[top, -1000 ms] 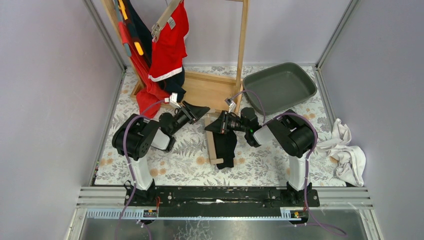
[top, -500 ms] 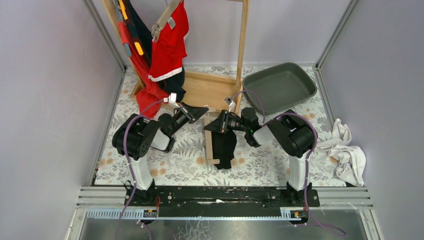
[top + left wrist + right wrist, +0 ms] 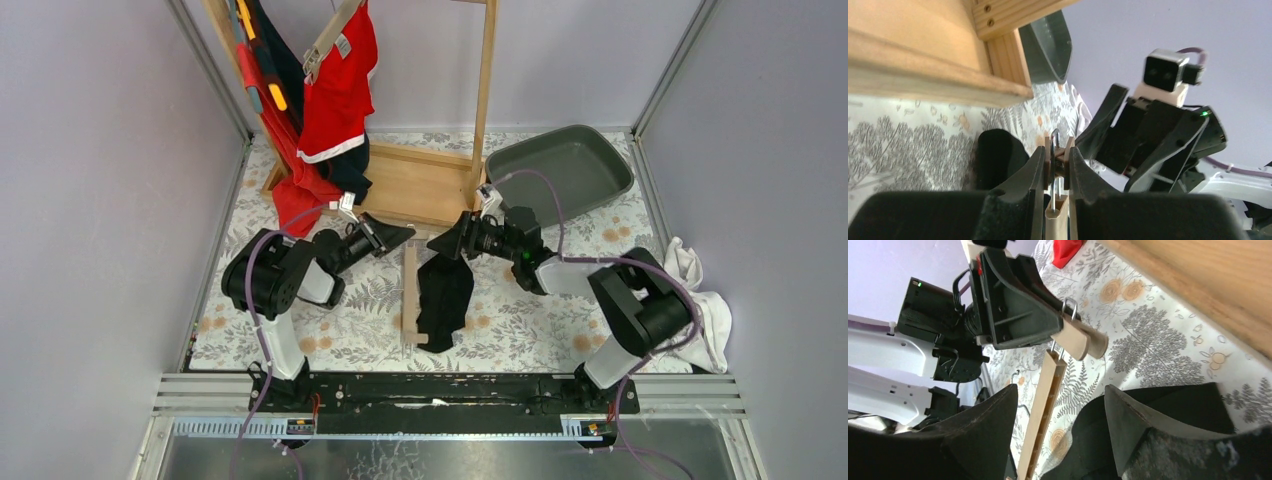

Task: Clip the underwear to the hanger
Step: Open the clamp at the hanger, then clamp the underwear onto the hanger.

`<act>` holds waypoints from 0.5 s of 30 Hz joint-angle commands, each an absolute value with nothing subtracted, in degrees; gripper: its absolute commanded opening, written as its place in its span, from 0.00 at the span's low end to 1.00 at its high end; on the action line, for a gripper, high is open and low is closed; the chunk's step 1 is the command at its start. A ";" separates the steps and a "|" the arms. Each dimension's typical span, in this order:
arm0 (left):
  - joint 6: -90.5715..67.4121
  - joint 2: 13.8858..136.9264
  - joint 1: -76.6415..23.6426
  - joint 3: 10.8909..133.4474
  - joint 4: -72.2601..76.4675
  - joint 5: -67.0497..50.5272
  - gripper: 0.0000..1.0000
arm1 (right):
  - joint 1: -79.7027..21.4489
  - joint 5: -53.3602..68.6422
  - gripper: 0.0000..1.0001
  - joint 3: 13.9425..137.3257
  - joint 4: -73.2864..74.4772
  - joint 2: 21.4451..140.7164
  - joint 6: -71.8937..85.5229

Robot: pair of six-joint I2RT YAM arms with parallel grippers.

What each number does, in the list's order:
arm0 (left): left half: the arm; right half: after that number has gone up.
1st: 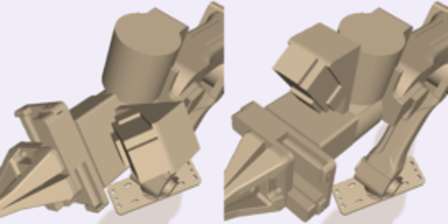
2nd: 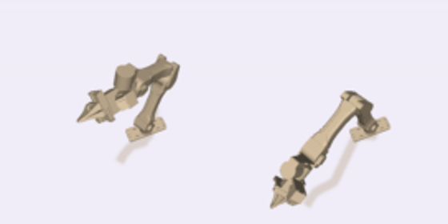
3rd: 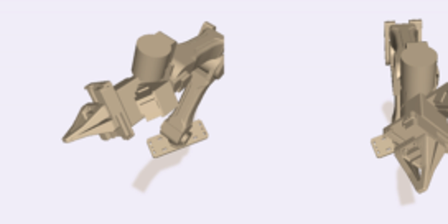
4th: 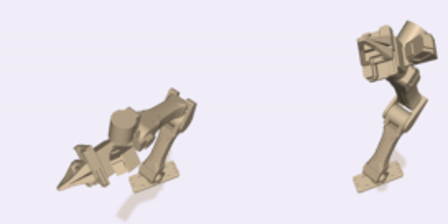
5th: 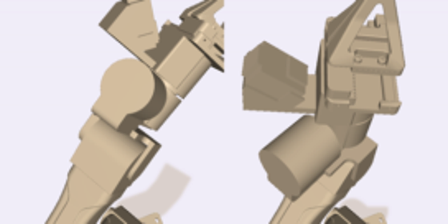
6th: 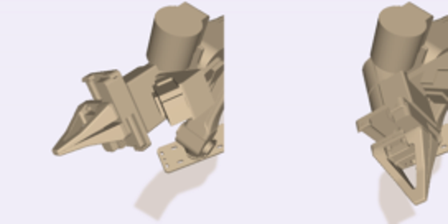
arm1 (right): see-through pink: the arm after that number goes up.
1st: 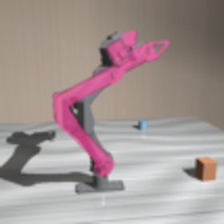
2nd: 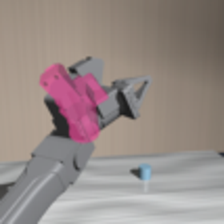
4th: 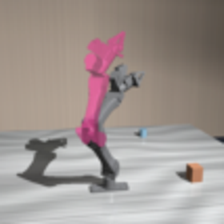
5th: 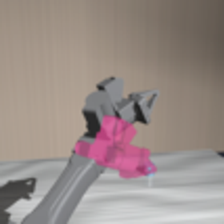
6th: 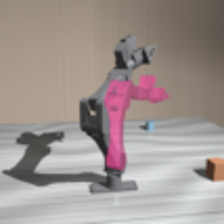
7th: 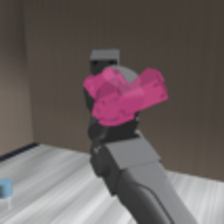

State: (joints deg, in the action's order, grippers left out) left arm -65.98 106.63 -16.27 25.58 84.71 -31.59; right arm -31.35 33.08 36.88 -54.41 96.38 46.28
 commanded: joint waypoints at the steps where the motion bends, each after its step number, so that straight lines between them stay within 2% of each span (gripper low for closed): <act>1: -66.74 104.51 -15.40 22.59 84.73 -38.10 0.00 | -31.21 24.74 0.71 38.72 -35.46 88.66 35.03; 6: -63.98 99.43 -15.38 21.58 76.71 -40.73 0.00 | -31.29 19.08 0.70 42.51 -21.39 86.20 29.49; 12: -55.67 90.51 -15.47 21.30 59.99 -39.53 0.00 | -32.57 16.33 0.69 45.21 -15.38 88.24 27.54; 15: -54.40 88.89 -15.47 21.14 57.34 -39.78 0.00 | -33.28 16.03 0.69 46.02 -15.09 90.12 27.21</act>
